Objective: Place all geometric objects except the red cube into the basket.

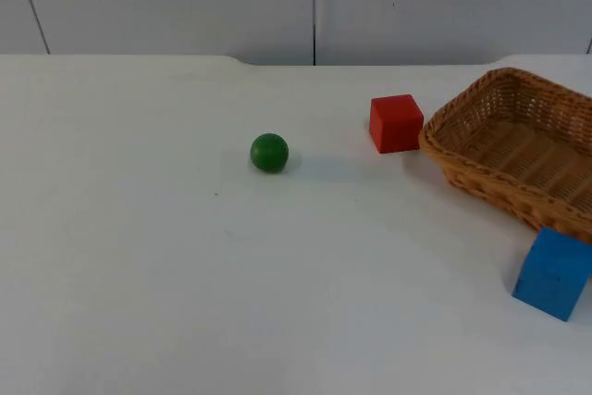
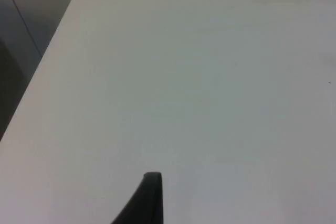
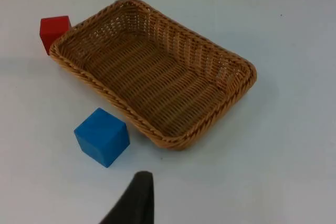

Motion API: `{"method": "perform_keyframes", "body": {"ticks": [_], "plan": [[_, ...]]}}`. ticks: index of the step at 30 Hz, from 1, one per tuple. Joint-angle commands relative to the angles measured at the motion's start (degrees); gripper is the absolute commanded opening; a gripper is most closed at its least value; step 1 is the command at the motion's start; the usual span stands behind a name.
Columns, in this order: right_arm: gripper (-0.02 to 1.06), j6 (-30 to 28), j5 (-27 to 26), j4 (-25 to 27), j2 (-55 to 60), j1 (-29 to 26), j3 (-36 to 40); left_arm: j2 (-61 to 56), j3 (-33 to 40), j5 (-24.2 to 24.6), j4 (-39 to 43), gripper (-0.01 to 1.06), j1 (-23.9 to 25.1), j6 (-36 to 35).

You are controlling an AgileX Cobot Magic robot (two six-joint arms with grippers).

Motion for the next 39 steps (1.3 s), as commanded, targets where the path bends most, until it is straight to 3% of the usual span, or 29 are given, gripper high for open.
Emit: {"method": "perform_keyframes", "body": {"ticks": [1, 9, 19, 32, 39], "plan": [[1.05, 0.0, -1.51, 0.19, 0.42, -0.46, -1.21, 0.53, -0.63, -0.53, -1.23, 1.05, 0.18, -0.19], [1.05, 0.0, -7.96, 0.19, 13.36, -0.46, -5.47, 14.83, -5.98, -4.54, -2.92, 1.05, 0.18, -0.19], [1.05, 0.0, -18.47, 0.19, 37.84, -0.46, -8.68, 36.89, -10.16, -11.91, -5.27, 1.05, 0.18, 0.87], [1.05, 0.0, -19.38, 1.33, 52.1, -0.46, -8.68, 51.64, -10.16, -12.71, -5.54, 1.05, 0.18, 2.13], [1.05, 0.0, -19.38, 1.33, 52.38, -0.46, -8.68, 57.37, -10.16, -13.93, -11.99, 1.05, 0.18, 9.11]]}}
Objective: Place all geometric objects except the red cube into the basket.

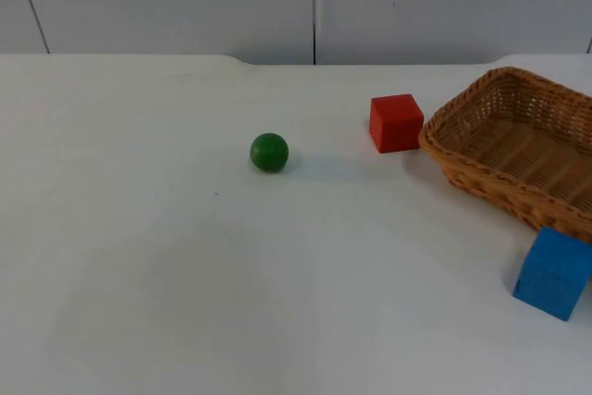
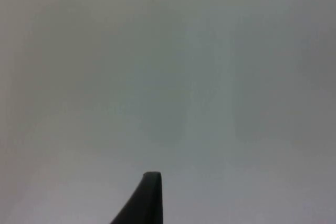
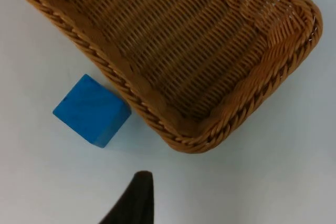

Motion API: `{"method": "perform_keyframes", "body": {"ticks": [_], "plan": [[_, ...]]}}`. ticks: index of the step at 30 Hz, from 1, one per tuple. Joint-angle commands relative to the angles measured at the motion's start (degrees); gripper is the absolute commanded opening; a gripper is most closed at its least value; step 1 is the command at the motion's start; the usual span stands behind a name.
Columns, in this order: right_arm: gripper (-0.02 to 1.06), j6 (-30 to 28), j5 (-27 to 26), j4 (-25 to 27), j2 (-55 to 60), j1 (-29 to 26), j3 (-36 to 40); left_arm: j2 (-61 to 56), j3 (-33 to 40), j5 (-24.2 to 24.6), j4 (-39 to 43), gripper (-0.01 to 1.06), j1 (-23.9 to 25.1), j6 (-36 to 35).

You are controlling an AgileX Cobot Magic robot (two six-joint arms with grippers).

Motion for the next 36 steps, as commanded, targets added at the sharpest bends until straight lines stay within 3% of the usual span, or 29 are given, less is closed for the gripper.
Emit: {"method": "perform_keyframes", "body": {"ticks": [1, 3, 7, 12, 20, 23, 25, 28, 36], "plan": [[1.05, 0.0, -0.87, 0.35, -0.12, -0.46, -0.44, 1.97, -0.44, -1.6, -4.98, 1.05, 0.18, 4.67], [1.05, 0.0, -0.87, 0.35, -0.12, -0.46, -0.44, 5.36, -1.92, -1.43, -9.53, 1.05, 0.18, 9.26], [1.05, 0.0, -0.87, 0.35, -0.12, -0.46, -0.44, 11.39, -5.94, -1.99, -11.51, 1.05, -2.34, 11.89], [1.05, -0.1, -0.96, 0.24, -0.12, -0.46, -0.44, 21.68, -14.07, -4.8, -9.16, 1.05, -9.77, 12.01], [1.05, -0.21, -1.37, 0.24, -0.12, -0.46, -0.44, 43.45, -32.54, -3.83, -7.46, 1.05, -18.51, 17.15], [1.05, -0.21, -1.67, 0.24, -0.12, -0.46, -0.44, 47.32, -36.17, -3.83, -7.33, 1.05, -19.81, 18.93], [1.05, -0.21, -1.81, 0.24, -0.12, -0.46, -0.44, 53.82, -43.47, -3.6, -7.33, 1.05, -22.28, 20.68], [1.05, -0.21, -1.8, 0.24, -0.12, -0.46, -0.3, 58.97, -48.91, -2.62, -7.02, 1.05, -24.0, 21.43], [1.05, -0.21, -1.8, 0.24, -0.12, -0.35, -0.07, 71.68, -62.96, -1.91, 1.67, 1.05, -28.15, 19.95]]}}
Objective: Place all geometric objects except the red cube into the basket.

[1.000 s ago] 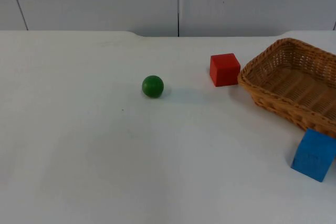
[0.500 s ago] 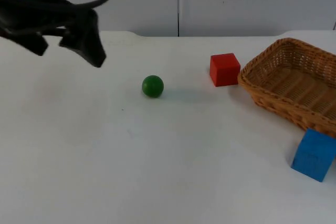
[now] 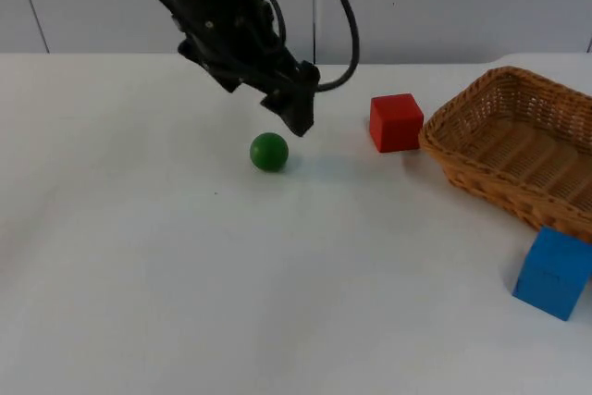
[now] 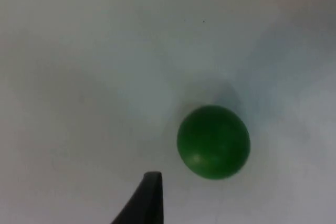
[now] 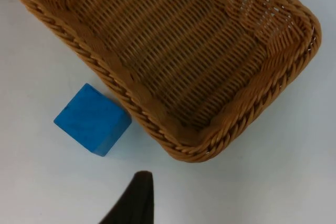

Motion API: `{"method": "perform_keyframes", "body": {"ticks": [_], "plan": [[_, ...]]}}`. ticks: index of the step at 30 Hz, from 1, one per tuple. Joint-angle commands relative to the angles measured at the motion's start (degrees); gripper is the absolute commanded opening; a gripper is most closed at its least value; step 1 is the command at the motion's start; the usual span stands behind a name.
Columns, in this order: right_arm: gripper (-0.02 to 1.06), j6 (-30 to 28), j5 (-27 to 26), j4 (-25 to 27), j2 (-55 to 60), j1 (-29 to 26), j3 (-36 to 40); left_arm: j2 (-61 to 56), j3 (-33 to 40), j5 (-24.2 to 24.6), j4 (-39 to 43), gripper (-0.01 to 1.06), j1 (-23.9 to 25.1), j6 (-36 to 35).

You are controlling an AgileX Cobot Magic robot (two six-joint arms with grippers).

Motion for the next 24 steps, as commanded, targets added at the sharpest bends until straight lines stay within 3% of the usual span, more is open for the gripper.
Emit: {"method": "perform_keyframes", "body": {"ticks": [1, 8, 24], "plan": [[1.05, -0.21, -0.61, 0.24, -0.12, -0.35, -0.07, 2.15, -2.2, 1.12, 2.44, 1.05, -0.29, -0.91], [1.05, -0.21, -1.1, 0.44, -0.12, -0.35, -0.07, 9.28, -7.47, 2.18, 5.12, 1.05, -0.29, -1.92], [1.05, -0.21, -1.22, 0.44, -0.12, -0.35, -0.07, 14.06, -7.8, -0.71, 2.94, 1.02, -0.29, -1.92]]}}
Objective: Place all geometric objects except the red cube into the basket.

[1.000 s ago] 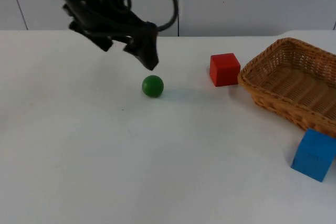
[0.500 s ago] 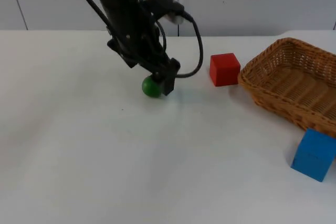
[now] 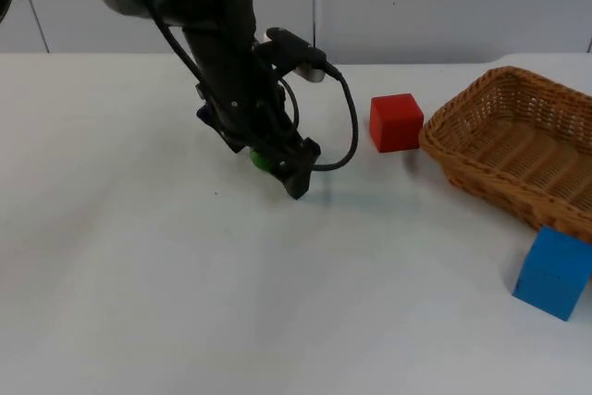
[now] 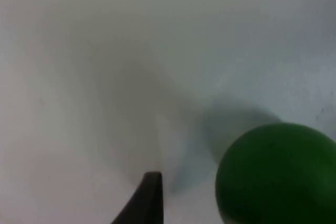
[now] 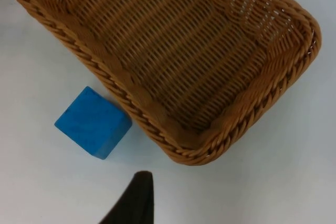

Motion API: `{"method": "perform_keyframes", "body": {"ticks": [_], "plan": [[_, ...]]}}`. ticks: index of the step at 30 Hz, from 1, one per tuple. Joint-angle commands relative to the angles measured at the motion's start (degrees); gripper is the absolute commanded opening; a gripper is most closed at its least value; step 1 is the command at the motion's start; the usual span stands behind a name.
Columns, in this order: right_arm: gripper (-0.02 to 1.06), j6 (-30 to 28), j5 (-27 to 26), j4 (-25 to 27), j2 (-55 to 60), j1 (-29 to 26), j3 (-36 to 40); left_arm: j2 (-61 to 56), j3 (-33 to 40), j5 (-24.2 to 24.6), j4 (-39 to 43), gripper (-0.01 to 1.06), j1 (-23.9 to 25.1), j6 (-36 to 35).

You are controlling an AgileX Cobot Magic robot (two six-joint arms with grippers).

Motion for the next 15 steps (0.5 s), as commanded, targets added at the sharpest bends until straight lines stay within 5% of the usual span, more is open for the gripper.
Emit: {"method": "perform_keyframes", "body": {"ticks": [1, 3, 7, 8, 11, 15], "plan": [[1.05, -0.21, -0.78, 0.35, -0.12, -0.35, -0.07, 0.54, -0.37, -0.25, -0.64, 0.95, -0.17, -0.27], [1.05, -0.21, -0.78, 0.35, -0.12, -0.35, -0.07, 0.54, -0.37, -0.46, -0.64, 0.87, -0.17, -0.27], [1.05, 0.01, -0.89, 0.35, -0.12, -0.35, -0.07, 0.54, -0.37, 0.61, 0.39, 0.42, -0.17, -1.9], [1.05, 0.01, -0.89, 0.35, -0.12, -0.35, -0.07, 0.54, -0.37, 0.61, 0.39, 0.42, -0.17, -1.9], [1.05, 0.0, -0.98, 0.35, -0.12, -0.35, -0.07, -0.5, -0.37, 3.73, 0.69, 0.0, -0.17, -3.49], [1.05, 0.0, -0.98, 0.35, -0.12, -0.35, -0.07, -3.69, -0.37, 6.64, 0.54, 0.0, -0.17, -6.47]]}}
